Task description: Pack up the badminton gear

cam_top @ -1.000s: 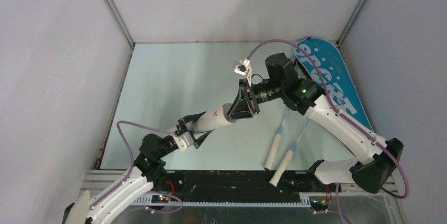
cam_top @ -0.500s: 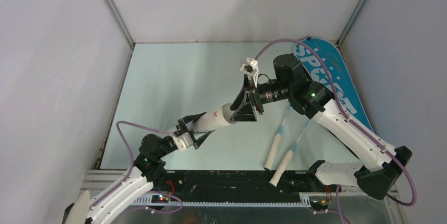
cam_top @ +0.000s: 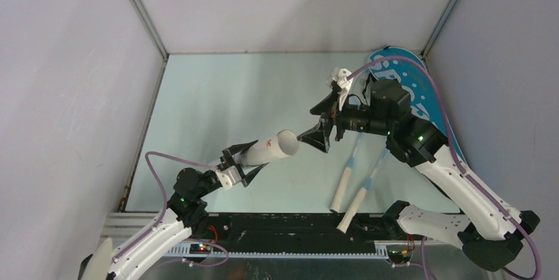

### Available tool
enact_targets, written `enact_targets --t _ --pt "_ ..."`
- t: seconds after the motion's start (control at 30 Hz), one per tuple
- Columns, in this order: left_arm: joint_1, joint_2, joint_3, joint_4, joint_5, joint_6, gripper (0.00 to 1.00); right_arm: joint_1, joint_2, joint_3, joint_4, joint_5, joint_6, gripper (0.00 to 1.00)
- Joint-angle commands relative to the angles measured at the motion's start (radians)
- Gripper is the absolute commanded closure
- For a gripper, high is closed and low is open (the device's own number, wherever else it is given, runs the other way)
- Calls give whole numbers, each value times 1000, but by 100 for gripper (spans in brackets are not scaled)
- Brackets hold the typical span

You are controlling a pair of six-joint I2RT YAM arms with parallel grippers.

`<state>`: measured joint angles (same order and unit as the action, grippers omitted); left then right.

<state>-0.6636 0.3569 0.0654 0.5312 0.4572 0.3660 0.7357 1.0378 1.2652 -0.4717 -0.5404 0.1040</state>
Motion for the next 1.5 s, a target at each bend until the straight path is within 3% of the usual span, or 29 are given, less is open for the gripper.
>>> enact_targets --t 0.0,0.77,1.2,1.47 --pt "-5 -15 4 63 9 -5 32 2 25 -21 21 169 -27 1" --pt "-5 -27 5 54 0 -4 32 72 152 -35 -28 28 -94 1" --pt "-4 -58 -15 78 -18 -18 32 101 96 -68 -120 21 -152 1" --pt "-5 -82 -18 77 -16 -25 32 126 130 -70 -92 74 -160 1"
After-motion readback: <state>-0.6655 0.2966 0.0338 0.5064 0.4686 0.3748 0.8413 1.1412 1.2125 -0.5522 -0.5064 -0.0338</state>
